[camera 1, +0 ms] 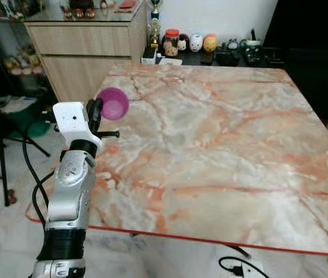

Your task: Setting the table

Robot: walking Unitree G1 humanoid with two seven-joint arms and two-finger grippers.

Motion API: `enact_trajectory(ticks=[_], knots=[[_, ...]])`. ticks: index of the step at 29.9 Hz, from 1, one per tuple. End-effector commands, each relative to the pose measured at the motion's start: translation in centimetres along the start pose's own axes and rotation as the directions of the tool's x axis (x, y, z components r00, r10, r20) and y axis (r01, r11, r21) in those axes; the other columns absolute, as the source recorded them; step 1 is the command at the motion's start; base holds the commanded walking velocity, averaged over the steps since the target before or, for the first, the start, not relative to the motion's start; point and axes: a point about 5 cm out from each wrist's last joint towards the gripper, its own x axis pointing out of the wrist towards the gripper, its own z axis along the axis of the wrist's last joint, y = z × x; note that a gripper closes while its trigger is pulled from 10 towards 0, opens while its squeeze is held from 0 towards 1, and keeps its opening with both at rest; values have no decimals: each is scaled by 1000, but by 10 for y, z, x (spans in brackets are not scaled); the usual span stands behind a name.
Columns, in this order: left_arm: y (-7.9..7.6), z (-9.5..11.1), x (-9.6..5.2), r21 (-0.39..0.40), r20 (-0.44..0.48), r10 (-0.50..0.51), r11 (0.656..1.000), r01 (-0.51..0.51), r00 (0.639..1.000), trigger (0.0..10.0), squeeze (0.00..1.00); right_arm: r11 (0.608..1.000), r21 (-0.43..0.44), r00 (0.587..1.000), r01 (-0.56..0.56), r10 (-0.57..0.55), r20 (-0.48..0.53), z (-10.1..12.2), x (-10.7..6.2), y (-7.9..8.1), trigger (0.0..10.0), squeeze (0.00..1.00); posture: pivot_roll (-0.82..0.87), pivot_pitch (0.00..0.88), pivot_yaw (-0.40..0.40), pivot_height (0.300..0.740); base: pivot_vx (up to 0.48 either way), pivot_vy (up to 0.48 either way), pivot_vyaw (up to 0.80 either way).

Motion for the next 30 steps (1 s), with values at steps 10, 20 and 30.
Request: enact_trajectory(ticks=[10,20,30], knots=[[2,7,6,15,34,2,1000,-3,999,10000,0,1000,12,1000,-9,9,-1,8,2,3,10000,0,22,0,-10,740,0,-339,-452],[1,5,6,14,32,-3,1000,2,999,10000,0,1000,7,1000,-9,9,-12,0,0,2,10000,0,23,0,-4,740,0,-339,0],[0,4,4,14,33,-6,1000,6,999,10000,0,1000,2,1000,-12,12,-12,-2,0,4,10000,0,24,0,-5,740,0,-339,0]])
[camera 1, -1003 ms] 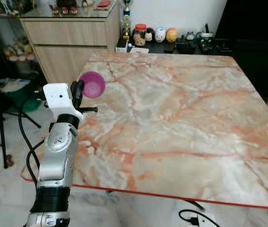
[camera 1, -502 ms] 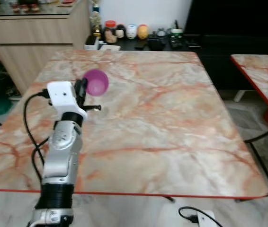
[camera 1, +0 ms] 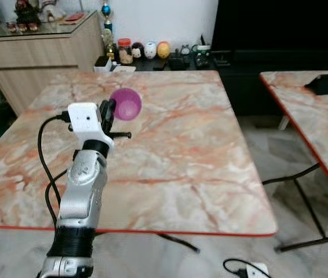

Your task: Setting the table

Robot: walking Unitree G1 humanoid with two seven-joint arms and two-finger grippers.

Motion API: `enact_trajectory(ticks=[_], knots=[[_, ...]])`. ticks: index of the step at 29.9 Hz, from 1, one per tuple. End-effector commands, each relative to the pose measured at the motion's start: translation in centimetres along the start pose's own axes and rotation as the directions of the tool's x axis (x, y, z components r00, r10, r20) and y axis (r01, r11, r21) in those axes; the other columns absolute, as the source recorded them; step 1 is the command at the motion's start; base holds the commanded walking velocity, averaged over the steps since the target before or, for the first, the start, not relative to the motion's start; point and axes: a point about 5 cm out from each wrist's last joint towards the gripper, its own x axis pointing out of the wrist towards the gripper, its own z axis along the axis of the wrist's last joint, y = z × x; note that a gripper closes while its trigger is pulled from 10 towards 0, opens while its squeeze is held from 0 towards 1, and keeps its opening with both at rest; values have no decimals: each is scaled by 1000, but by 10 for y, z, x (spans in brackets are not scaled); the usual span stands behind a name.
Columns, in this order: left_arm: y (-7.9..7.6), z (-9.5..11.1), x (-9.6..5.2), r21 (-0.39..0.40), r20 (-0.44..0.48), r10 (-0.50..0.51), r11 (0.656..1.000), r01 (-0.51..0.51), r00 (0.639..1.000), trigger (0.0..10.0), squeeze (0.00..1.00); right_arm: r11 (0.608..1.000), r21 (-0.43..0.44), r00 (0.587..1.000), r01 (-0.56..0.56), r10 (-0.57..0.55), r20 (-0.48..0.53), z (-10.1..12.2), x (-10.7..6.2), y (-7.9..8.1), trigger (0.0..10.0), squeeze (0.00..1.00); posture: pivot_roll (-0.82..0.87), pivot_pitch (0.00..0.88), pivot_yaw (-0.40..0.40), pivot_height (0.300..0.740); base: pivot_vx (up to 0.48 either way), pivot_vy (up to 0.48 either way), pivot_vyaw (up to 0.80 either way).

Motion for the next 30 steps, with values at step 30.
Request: enact_trajectory(ticks=[30], knots=[[0,6,1,3,26,-15,1000,15,1000,10000,0,1000,2,1000,-22,22,4,2,0,12,10000,0,19,0,5,740,0,-347,0]])
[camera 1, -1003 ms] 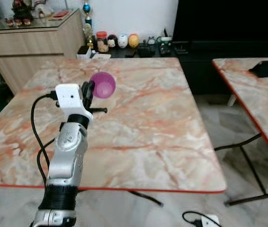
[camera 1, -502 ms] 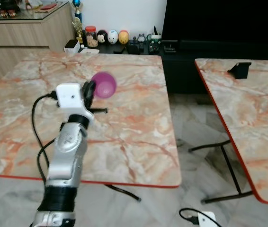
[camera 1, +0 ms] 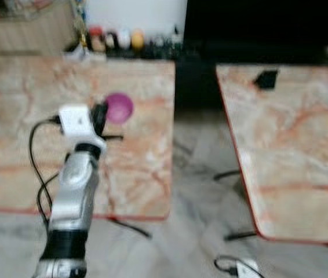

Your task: Setting the table

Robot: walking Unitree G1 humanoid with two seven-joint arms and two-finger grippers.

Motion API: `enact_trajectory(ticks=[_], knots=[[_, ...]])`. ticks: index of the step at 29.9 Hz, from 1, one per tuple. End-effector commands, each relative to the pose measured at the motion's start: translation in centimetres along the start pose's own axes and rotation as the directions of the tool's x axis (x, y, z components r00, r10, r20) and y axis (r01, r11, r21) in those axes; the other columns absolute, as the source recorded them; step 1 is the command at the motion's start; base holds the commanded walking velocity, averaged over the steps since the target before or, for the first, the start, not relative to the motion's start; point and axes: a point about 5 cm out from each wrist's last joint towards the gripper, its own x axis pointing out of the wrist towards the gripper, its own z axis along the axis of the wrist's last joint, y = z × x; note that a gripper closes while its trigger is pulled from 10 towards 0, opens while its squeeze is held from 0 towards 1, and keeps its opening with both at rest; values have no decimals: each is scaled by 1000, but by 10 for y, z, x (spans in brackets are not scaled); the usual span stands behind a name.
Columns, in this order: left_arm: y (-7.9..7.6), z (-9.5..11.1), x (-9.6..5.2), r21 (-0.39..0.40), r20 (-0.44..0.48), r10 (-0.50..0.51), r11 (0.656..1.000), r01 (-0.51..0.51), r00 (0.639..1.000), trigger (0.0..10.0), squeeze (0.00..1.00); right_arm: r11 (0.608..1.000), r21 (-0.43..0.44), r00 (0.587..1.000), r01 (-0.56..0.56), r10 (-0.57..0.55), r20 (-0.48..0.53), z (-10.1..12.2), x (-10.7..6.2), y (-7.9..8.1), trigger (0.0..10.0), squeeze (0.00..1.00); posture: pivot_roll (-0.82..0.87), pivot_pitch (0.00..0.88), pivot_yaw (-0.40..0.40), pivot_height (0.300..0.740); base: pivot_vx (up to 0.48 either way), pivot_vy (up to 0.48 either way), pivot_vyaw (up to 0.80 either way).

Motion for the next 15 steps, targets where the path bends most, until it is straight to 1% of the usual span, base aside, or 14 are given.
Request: enact_trajectory(ticks=[1,5,8,15], knots=[[-8,6,4,-9,22,-25,1000,25,999,10000,0,1000,-9,1000,16,-16,1,-2,0,-6,10000,0,16,0,8,740,0,-349,0],[-9,8,8,-9,26,-22,1000,22,999,10000,0,1000,-8,1000,16,-16,2,-2,-1,-5,10000,0,13,0,5,740,0,-347,0],[-10,9,9,-10,28,-21,1000,22,999,10000,0,1000,-8,1000,17,-17,3,-1,0,-4,10000,0,11,0,2,740,0,-347,0],[-11,9,9,-14,26,-20,1000,21,999,10000,0,1000,-4,1000,16,-16,26,12,2,-1,10000,0,7,0,4,740,0,-347,0]])
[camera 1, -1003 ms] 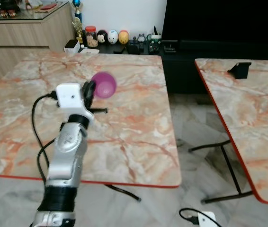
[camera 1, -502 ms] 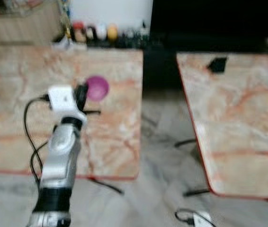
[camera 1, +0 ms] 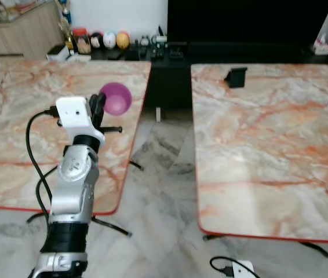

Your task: Setting the table

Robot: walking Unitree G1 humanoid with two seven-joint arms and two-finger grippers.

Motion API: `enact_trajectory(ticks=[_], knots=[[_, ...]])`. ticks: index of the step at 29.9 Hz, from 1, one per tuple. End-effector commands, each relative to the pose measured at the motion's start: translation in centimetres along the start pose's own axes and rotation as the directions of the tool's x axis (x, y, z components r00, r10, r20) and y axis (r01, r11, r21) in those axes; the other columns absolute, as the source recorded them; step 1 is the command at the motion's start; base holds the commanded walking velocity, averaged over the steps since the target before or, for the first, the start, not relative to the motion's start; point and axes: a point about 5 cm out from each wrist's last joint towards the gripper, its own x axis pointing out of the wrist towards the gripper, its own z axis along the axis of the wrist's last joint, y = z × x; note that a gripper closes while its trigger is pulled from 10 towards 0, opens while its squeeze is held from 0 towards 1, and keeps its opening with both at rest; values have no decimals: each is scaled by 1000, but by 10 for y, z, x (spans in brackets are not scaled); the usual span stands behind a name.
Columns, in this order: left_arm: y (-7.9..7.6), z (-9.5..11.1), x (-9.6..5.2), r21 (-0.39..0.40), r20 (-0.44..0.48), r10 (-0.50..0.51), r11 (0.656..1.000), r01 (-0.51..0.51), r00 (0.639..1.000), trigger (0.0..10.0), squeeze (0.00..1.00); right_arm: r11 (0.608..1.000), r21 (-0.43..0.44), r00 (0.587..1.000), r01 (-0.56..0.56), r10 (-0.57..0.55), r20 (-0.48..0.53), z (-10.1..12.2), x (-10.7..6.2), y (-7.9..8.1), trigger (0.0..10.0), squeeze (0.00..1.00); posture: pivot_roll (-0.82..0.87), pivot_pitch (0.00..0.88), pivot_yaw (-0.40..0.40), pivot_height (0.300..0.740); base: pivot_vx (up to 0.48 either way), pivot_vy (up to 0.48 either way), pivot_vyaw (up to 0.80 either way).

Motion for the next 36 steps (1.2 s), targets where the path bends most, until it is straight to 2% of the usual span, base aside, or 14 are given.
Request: enact_trajectory(ticks=[1,10,18,27,36], knots=[[8,6,2,18,18,15,1000,-16,1000,10000,0,1000,3,1000,-5,5,25,12,2,4,10000,0,7,0,4,740,0,-345,0],[8,7,3,19,19,13,1000,-14,1000,10000,0,1000,0,999,-22,22,39,24,4,15,10000,0,8,0,7,740,0,-347,0],[7,7,4,17,16,9,1000,-10,1000,10000,0,999,-8,998,-37,37,50,34,4,31,10000,0,7,0,7,740,0,-347,0],[6,7,3,18,14,11,1000,-11,1000,10000,0,999,-8,997,-36,36,62,43,5,33,10000,0,8,0,3,740,0,-345,0],[7,7,4,19,15,13,1000,-13,1000,10000,0,1000,-9,998,-30,30,57,37,5,26,10000,0,7,0,0,740,0,-344,0]])
